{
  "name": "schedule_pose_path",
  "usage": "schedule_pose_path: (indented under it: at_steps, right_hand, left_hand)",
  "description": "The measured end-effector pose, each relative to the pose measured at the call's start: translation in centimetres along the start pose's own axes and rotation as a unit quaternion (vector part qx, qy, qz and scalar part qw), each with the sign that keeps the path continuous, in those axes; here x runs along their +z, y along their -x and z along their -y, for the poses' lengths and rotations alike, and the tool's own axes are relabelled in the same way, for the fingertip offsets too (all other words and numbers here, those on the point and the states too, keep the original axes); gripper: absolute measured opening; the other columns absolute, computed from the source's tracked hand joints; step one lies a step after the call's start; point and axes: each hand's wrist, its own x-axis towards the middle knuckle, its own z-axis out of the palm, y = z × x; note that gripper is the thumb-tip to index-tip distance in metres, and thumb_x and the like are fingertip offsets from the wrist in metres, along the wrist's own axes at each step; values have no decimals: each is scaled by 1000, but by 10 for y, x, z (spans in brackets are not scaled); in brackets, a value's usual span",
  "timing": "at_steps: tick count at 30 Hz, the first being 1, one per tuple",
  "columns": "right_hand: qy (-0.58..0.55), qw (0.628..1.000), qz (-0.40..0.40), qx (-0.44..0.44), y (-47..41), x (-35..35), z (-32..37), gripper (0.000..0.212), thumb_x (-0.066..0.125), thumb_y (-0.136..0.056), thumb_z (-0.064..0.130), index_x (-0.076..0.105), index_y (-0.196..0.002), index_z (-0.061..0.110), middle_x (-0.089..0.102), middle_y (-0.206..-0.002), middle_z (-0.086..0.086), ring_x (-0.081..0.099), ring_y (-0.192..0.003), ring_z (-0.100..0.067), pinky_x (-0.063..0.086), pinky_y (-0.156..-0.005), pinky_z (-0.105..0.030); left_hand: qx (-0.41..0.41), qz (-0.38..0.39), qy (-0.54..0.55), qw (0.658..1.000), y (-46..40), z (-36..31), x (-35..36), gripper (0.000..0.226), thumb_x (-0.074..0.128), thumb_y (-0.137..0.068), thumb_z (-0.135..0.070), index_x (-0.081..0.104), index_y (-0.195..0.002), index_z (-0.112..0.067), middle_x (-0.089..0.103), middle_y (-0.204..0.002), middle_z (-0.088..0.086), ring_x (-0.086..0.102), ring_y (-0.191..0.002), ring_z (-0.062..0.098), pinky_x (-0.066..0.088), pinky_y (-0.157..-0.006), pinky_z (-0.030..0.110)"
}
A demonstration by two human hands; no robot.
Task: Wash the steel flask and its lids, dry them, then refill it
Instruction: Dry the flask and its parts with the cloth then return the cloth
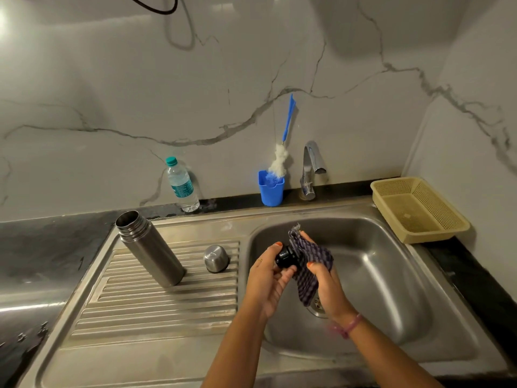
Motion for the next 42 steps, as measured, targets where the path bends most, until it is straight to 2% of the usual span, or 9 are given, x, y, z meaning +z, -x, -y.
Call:
schedule_pose_path:
  at_steps: [4,10,15,19,23,29,33,39,42]
  right_hand:
    - [72,996,47,-19,-13,2,18,52,41,-87,10,44,-139,10,56,-135,4,48,-128,-10,40,-98,-14]
    - [156,980,82,-97,-2,-1,9,58,41,-86,10,35,-144,7,38,-150,-3,30,-141,-16,26,-114,-27]
    - [10,1000,-5,8,-9,-1,17,43,42,-82,15,55,-124,14,69,-113,6,61,-110,-8,50,-86,-17]
    - [173,982,68,-37,-14,-1,38,43,45,-87,15,52,-130,18,59,-127,3,52,-122,-4,43,-103,-24]
    - [360,905,135,-183,-8,-4,33,60,47,-89,20,31,-146,10,32,-153,1,23,-144,-16,22,-117,-30]
    - [165,985,36,-33,-7,4,27,43,44,-90,18,49,-132,26,58,-129,11,48,-128,-12,40,-97,-13]
    - [287,945,96,-121,-6,12,28,59,48,-91,11,29,-147,12,30,-154,4,21,-144,-9,20,-115,-20]
    - [171,985,21,-21,-6,6,28,53,44,-88,28,44,-139,14,59,-129,-1,52,-124,-14,41,-107,-34]
    - [246,964,67,-79,0,13,33,61,45,-90,28,28,-148,14,33,-152,2,28,-141,-10,26,-115,-25]
  left_hand:
    - [4,8,3,1000,0,1,2,28,66,-93,-25,70,-110,-3,72,-91,15,64,-76,17,59,-63,23]
    - [4,8,9,1000,0,-7,3,26,65,-94,-27,69,-105,-4,71,-82,11,66,-70,15,58,-58,21]
    - [-30,32,-46,998,6,-1,4,26,65,-94,-27,69,-106,-4,68,-80,10,61,-64,14,57,-56,19]
    - [8,26,-6,1000,2,-1,2,39,67,-93,-31,64,-120,-2,66,-92,16,63,-71,15,59,-61,20]
    - [35,31,-4,999,1,-3,2,31,61,-96,-31,69,-110,-5,68,-93,13,64,-82,18,59,-71,28]
    - [27,33,14,999,6,0,5,21,60,-96,-20,69,-105,-2,72,-96,17,67,-82,20,61,-73,28]
    - [56,25,1,998,3,-3,8,22,58,-97,-24,71,-102,-7,69,-89,12,65,-75,16,59,-69,28]
    - [64,47,5,997,6,-6,8,20,57,-97,-17,66,-109,-4,74,-95,15,71,-86,21,60,-77,30]
    - [68,47,0,997,2,-9,7,18,55,-98,-17,67,-105,-5,70,-92,12,67,-81,17,59,-67,25]
